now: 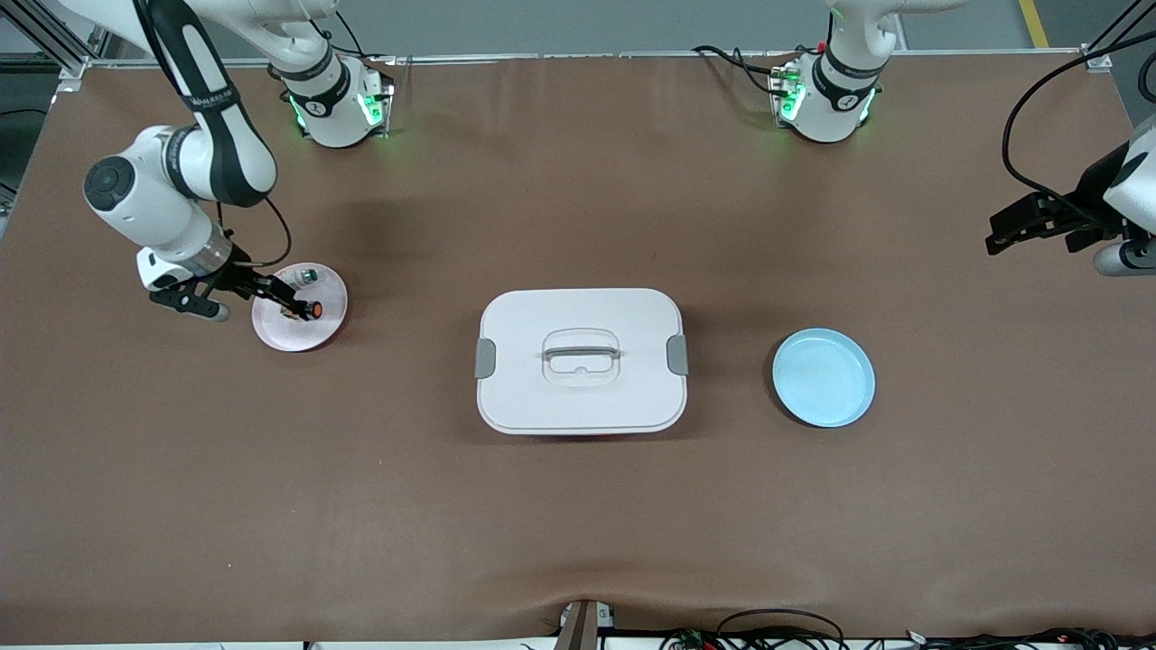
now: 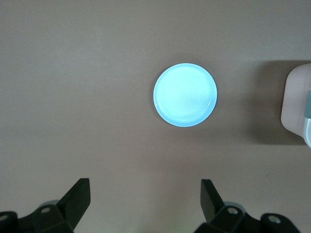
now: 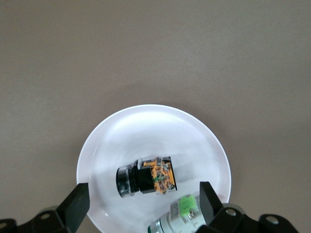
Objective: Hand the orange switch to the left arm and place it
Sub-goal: 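Lower the right gripper and grasp the orange-black switch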
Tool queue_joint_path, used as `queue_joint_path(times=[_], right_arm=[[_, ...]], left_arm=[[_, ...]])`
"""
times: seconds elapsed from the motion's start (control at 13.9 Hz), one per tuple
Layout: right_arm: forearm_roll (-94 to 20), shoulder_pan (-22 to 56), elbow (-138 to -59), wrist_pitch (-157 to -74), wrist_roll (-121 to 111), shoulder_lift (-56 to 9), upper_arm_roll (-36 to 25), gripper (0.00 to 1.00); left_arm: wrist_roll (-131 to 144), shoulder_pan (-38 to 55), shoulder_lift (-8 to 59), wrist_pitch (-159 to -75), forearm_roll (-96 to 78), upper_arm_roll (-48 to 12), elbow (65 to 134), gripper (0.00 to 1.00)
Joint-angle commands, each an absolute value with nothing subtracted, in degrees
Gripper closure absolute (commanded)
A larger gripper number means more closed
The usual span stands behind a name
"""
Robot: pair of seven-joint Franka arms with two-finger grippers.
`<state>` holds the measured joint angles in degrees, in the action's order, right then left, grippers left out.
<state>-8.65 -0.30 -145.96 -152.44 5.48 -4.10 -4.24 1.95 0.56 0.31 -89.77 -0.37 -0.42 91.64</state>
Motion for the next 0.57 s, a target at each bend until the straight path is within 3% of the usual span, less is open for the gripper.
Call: queue_joint_path(times=[0.0,0.5], right_arm=[[-11.9,0.9,-145.8,-157.1,6.3,-8.8,-4.0,0.0],[-12.2,3.0,-145.9,-160.0,6.3,-13.4,-3.9,0.0]], left_arm=[[1.9,0.3,1.0,-88.3,-0.1,-0.8,90.2,0.0],[2.0,0.7,0.9,-88.4,-0.1,-0.8,90.0,0.0]])
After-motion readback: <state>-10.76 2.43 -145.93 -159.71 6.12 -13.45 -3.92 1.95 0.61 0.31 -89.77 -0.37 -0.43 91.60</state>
